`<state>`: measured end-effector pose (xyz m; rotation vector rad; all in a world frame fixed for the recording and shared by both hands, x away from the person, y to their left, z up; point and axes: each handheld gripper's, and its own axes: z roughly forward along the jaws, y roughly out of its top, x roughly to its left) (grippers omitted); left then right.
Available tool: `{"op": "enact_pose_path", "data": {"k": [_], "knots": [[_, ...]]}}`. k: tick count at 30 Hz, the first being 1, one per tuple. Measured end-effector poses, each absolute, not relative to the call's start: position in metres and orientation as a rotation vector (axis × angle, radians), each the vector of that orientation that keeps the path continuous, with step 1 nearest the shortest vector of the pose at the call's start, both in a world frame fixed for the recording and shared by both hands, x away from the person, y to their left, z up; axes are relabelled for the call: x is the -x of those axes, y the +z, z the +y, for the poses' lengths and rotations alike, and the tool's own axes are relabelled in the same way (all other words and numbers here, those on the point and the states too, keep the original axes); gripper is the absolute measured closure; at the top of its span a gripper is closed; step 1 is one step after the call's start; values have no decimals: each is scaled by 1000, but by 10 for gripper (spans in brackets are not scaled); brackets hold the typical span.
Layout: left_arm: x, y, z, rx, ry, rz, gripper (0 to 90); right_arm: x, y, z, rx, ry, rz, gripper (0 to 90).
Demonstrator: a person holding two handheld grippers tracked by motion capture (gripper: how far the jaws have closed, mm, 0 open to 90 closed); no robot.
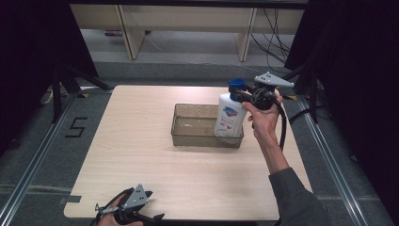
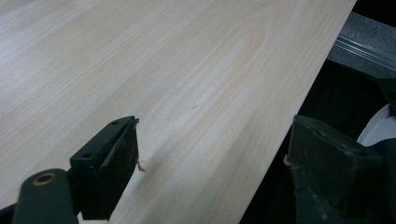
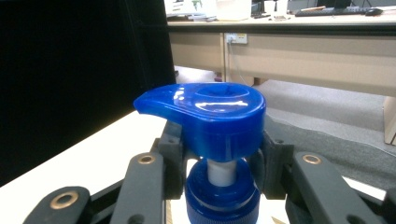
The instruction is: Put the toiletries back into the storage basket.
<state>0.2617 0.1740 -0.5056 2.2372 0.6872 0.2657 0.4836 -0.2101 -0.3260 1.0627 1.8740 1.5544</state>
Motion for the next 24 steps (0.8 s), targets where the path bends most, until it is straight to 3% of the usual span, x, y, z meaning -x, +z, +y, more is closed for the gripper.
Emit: {"op": "enact_pose_path", "data": {"k": [24], "knots": [[-261, -506, 173, -2228, 258, 707, 159, -483, -336, -211, -1082, 1528, 1890, 611]]}}
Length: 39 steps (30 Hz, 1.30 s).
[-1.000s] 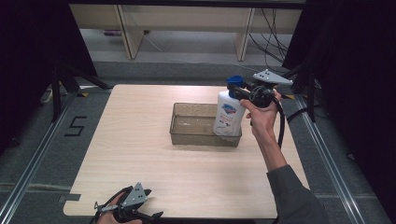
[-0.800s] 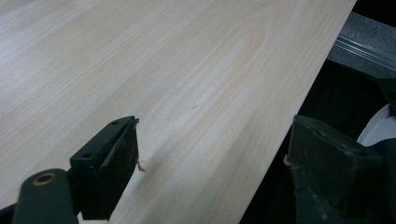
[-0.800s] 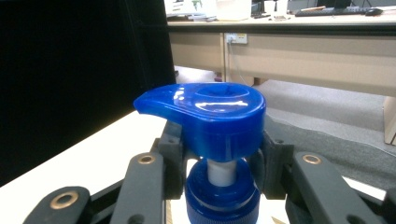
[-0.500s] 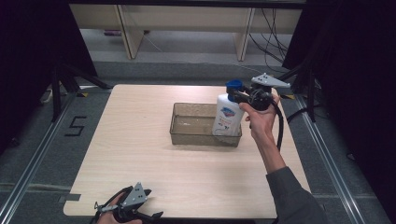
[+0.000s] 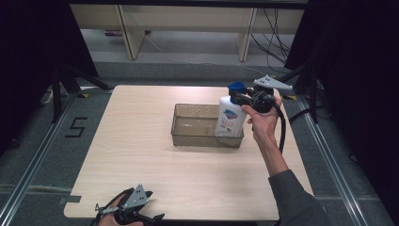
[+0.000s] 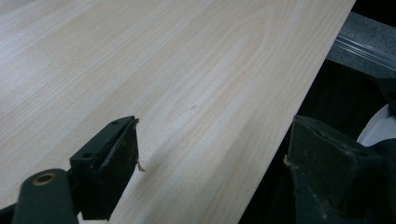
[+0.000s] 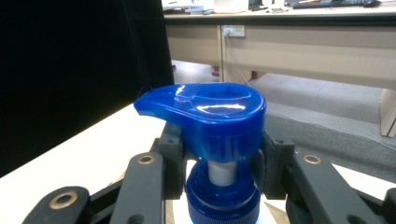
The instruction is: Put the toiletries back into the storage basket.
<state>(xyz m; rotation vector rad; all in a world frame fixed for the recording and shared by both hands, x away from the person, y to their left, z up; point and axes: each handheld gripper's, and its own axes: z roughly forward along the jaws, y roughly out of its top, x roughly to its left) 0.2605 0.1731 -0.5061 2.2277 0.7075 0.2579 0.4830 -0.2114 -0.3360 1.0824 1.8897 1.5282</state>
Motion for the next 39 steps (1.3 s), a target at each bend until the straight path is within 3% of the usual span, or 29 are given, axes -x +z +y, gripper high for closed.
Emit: {"op": "enact_pose_path", "data": {"k": [12, 20, 39], "knots": [[-260, -505, 173, -2224, 261, 687, 159, -479, -340, -208, -1052, 1550, 1909, 605], [-261, -506, 173, -2238, 263, 682, 159, -473, -349, -216, -1150, 1614, 1879, 348], [-261, -505, 173, -2238, 264, 678, 159, -450, -356, -228, -1154, 1651, 1877, 307]]}}
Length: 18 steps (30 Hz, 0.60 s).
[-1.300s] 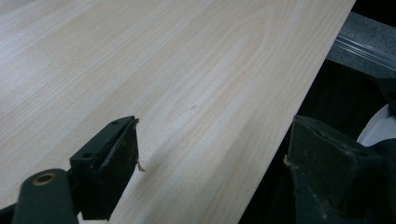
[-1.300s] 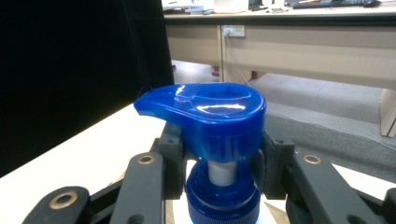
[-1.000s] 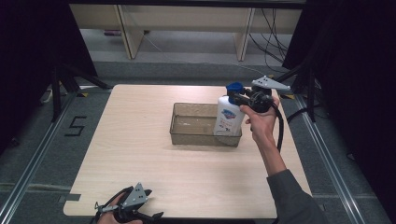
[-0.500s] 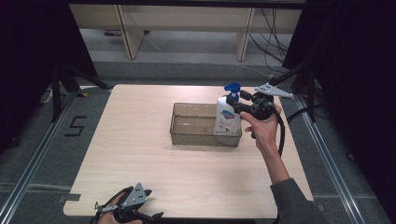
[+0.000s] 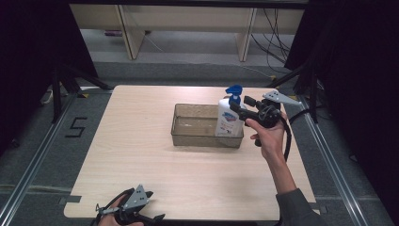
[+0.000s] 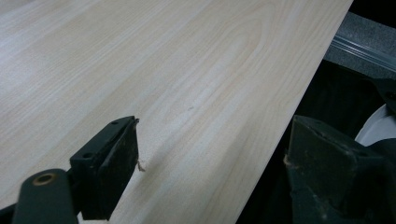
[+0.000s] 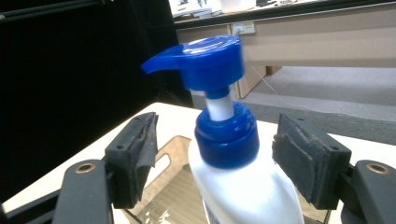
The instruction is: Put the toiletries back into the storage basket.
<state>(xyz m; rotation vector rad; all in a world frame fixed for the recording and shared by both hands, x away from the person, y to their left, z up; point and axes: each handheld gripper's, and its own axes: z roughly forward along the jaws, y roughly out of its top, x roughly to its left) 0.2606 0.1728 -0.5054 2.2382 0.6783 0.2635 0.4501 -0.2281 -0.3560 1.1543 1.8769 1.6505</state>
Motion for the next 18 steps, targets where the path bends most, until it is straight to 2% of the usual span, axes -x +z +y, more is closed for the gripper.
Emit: {"op": "enact_pose_path", "data": {"k": [18], "knots": [[-261, -507, 172, -2244, 264, 682, 159, -429, -356, -240, -1147, 1665, 1838, 303]]}}
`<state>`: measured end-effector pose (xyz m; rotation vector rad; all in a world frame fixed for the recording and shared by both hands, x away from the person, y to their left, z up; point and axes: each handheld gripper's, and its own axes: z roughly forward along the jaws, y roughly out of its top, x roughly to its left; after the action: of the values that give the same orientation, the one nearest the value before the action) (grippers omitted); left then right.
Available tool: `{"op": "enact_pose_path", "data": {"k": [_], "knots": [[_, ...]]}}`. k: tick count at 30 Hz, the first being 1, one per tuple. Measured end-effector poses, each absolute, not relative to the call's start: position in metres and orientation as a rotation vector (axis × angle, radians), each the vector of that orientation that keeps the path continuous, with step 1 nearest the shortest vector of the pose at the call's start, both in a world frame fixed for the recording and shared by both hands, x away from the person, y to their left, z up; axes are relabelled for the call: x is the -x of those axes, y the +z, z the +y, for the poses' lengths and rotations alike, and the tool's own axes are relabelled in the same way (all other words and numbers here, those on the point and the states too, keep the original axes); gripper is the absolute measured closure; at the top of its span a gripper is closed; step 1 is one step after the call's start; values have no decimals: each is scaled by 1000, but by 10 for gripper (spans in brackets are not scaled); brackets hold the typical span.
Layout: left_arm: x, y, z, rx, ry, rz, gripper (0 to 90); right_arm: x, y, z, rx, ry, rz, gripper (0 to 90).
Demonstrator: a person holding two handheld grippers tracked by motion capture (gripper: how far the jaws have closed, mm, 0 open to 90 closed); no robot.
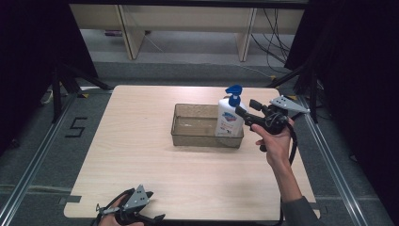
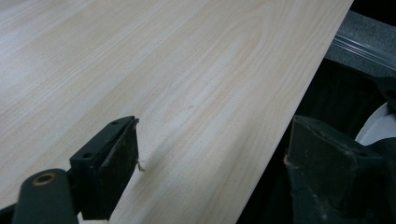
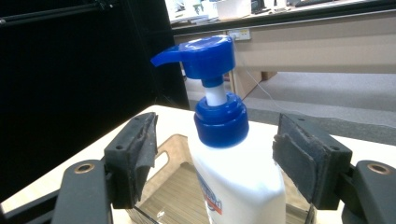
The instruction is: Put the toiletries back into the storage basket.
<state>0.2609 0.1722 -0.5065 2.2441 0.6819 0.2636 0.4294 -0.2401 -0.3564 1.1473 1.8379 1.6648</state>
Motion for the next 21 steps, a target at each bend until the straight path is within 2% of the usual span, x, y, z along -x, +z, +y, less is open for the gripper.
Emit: {"op": "enact_pose_path", "data": {"k": [21], "knots": [[-260, -506, 172, -2228, 256, 684, 159, -415, -362, -242, -1150, 1656, 1856, 303]]}}
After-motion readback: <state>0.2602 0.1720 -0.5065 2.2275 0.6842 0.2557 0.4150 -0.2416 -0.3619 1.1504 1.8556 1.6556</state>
